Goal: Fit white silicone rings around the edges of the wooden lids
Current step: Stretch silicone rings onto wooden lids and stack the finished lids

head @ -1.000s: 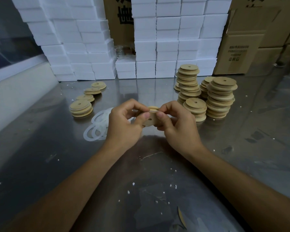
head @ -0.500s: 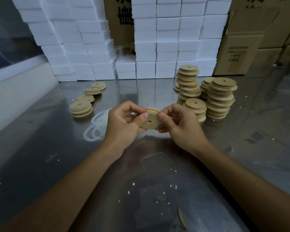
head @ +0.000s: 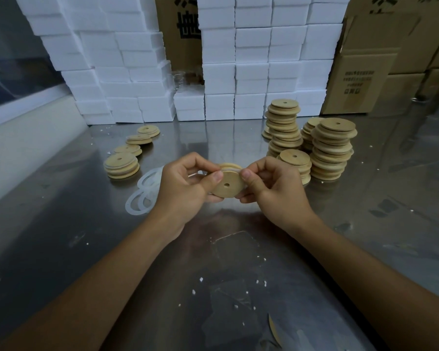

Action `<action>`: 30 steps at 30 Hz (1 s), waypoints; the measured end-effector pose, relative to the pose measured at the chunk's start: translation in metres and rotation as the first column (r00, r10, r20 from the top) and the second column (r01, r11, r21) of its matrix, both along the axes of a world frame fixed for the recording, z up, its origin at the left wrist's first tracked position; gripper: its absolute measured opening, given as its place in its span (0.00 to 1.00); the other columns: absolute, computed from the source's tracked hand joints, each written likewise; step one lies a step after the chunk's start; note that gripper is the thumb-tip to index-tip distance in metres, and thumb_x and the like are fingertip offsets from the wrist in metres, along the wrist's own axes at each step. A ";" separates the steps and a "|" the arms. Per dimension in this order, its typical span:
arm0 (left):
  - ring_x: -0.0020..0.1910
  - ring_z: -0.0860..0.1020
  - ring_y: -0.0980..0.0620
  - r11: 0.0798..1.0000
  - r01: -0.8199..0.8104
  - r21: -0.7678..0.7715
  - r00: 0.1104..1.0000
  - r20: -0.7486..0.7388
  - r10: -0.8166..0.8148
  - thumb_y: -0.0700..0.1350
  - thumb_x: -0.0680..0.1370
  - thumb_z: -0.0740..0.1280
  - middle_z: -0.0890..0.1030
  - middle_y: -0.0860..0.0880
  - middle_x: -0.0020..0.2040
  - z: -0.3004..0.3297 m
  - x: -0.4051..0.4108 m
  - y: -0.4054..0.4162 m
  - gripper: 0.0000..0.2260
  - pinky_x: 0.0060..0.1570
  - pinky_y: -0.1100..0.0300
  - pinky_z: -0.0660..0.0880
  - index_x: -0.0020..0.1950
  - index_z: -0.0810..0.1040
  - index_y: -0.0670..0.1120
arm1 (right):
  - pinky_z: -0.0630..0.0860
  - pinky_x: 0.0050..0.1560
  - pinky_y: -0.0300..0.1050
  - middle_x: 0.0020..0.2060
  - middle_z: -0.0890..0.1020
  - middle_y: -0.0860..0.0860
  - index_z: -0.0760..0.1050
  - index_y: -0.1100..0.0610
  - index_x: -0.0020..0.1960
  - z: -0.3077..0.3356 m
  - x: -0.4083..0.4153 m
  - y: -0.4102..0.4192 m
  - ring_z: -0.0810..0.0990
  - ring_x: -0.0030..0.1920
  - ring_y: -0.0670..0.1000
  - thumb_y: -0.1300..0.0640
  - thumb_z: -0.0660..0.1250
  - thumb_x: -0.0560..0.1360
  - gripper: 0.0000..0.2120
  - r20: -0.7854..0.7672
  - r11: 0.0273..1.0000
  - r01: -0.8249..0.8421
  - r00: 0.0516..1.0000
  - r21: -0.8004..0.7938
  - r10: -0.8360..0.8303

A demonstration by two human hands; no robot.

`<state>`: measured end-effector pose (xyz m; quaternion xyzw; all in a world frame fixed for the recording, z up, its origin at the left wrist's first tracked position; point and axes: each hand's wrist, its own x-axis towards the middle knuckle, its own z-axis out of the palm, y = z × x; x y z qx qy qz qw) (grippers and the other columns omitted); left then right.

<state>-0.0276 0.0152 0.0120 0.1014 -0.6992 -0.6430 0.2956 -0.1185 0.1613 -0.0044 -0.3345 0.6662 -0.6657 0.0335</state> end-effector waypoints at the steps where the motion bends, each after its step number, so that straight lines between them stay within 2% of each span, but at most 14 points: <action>1: 0.41 0.85 0.46 1.000 0.000 0.007 1.000 0.001 0.000 0.33 0.74 0.72 0.84 0.45 0.43 0.000 0.000 0.000 0.07 0.35 0.52 0.83 0.40 0.79 0.44 | 0.83 0.35 0.48 0.37 0.84 0.58 0.76 0.61 0.44 0.000 0.000 0.000 0.85 0.34 0.55 0.62 0.70 0.77 0.04 -0.010 1.000 -0.001 1.000 0.003 0.001; 5: 0.44 0.85 0.44 0.996 -0.003 0.089 1.000 0.008 0.003 0.33 0.74 0.71 0.83 0.42 0.45 0.002 0.001 -0.003 0.08 0.37 0.50 0.82 0.38 0.79 0.44 | 0.84 0.37 0.50 0.38 0.84 0.59 0.77 0.64 0.45 0.001 0.001 0.001 0.86 0.35 0.55 0.62 0.71 0.76 0.05 -0.061 1.000 -0.010 0.998 0.003 0.010; 8: 0.47 0.84 0.42 0.977 0.018 0.212 1.000 0.015 -0.022 0.34 0.75 0.70 0.82 0.38 0.48 0.003 0.000 -0.006 0.07 0.40 0.46 0.82 0.38 0.78 0.43 | 0.83 0.39 0.45 0.37 0.84 0.60 0.78 0.65 0.46 0.002 0.000 0.002 0.85 0.35 0.52 0.65 0.70 0.76 0.03 -0.044 0.999 -0.050 0.998 0.002 0.050; 11: 0.49 0.84 0.42 0.965 0.058 0.256 0.996 0.051 -0.073 0.35 0.75 0.70 0.83 0.39 0.51 0.000 0.000 -0.009 0.05 0.40 0.46 0.82 0.41 0.77 0.43 | 0.82 0.39 0.44 0.35 0.84 0.58 0.79 0.63 0.45 0.001 0.001 0.002 0.83 0.35 0.50 0.65 0.70 0.76 0.02 -0.066 0.999 -0.017 0.998 0.027 0.019; 12: 0.49 0.84 0.42 0.977 0.052 0.205 0.996 0.065 -0.066 0.35 0.75 0.70 0.83 0.40 0.50 -0.002 0.000 -0.009 0.06 0.40 0.46 0.82 0.42 0.77 0.44 | 0.82 0.39 0.45 0.35 0.84 0.55 0.79 0.62 0.45 0.001 0.001 0.002 0.83 0.35 0.50 0.65 0.71 0.76 0.02 -0.122 0.999 0.032 0.992 0.044 -0.027; 14: 0.46 0.85 0.45 1.000 0.001 0.000 0.997 0.077 -0.001 0.35 0.75 0.71 0.84 0.45 0.46 -0.004 0.000 -0.010 0.08 0.39 0.46 0.83 0.41 0.77 0.47 | 0.79 0.39 0.44 0.36 0.83 0.49 0.79 0.61 0.45 0.002 0.004 0.002 0.81 0.36 0.47 0.64 0.71 0.76 0.02 -0.302 0.986 0.149 0.946 0.070 -0.122; 17: 0.42 0.84 0.48 0.968 -0.058 -0.244 0.997 0.028 0.067 0.36 0.75 0.72 0.84 0.47 0.43 -0.005 0.001 -0.008 0.10 0.41 0.46 0.83 0.40 0.77 0.50 | 0.74 0.39 0.38 0.37 0.80 0.42 0.79 0.59 0.45 0.006 0.006 0.002 0.78 0.38 0.46 0.65 0.70 0.75 0.03 -0.484 0.969 0.244 0.854 0.047 -0.192; 21: 0.41 0.82 0.50 0.913 -0.098 -0.395 0.995 -0.007 0.104 0.38 0.75 0.73 0.82 0.50 0.41 -0.004 -0.001 -0.007 0.08 0.43 0.46 0.82 0.40 0.78 0.50 | 0.68 0.43 0.31 0.40 0.74 0.35 0.78 0.58 0.47 0.007 0.007 0.004 0.72 0.42 0.44 0.65 0.69 0.76 0.03 -0.564 0.953 0.302 0.794 0.038 -0.229; 24: 0.40 0.79 0.50 0.867 -0.103 -0.488 0.993 0.006 0.122 0.37 0.75 0.72 0.79 0.50 0.40 -0.001 0.000 -0.006 0.09 0.38 0.56 0.80 0.39 0.77 0.49 | 0.66 0.45 0.28 0.41 0.73 0.35 0.77 0.58 0.48 0.007 0.010 0.001 0.72 0.44 0.45 0.65 0.67 0.77 0.03 -0.546 0.946 0.323 0.792 -0.004 -0.273; 26: 0.34 0.79 0.50 0.928 -0.031 -0.372 0.998 0.037 0.049 0.35 0.76 0.70 0.79 0.46 0.36 0.000 0.000 -0.005 0.09 0.34 0.59 0.79 0.39 0.77 0.46 | 0.68 0.45 0.30 0.41 0.75 0.36 0.76 0.57 0.48 0.007 0.012 -0.001 0.73 0.43 0.47 0.64 0.67 0.78 0.03 -0.504 0.950 0.312 0.816 -0.027 -0.283; 28: 0.29 0.78 0.52 0.976 0.013 -0.215 0.997 0.073 0.002 0.33 0.77 0.67 0.79 0.48 0.30 0.001 -0.001 -0.006 0.08 0.32 0.59 0.79 0.40 0.76 0.43 | 0.70 0.41 0.33 0.40 0.77 0.40 0.75 0.56 0.47 0.007 0.012 -0.002 0.75 0.42 0.45 0.61 0.67 0.79 0.03 -0.442 0.959 0.282 0.858 -0.020 -0.262; 30: 0.26 0.78 0.52 0.980 -0.015 -0.197 0.992 0.123 0.039 0.34 0.78 0.66 0.78 0.50 0.27 0.002 -0.001 -0.012 0.09 0.31 0.60 0.77 0.40 0.76 0.43 | 0.70 0.37 0.32 0.38 0.77 0.42 0.76 0.56 0.46 0.005 0.009 -0.002 0.75 0.39 0.42 0.60 0.67 0.79 0.03 -0.388 0.960 0.279 0.883 -0.019 -0.264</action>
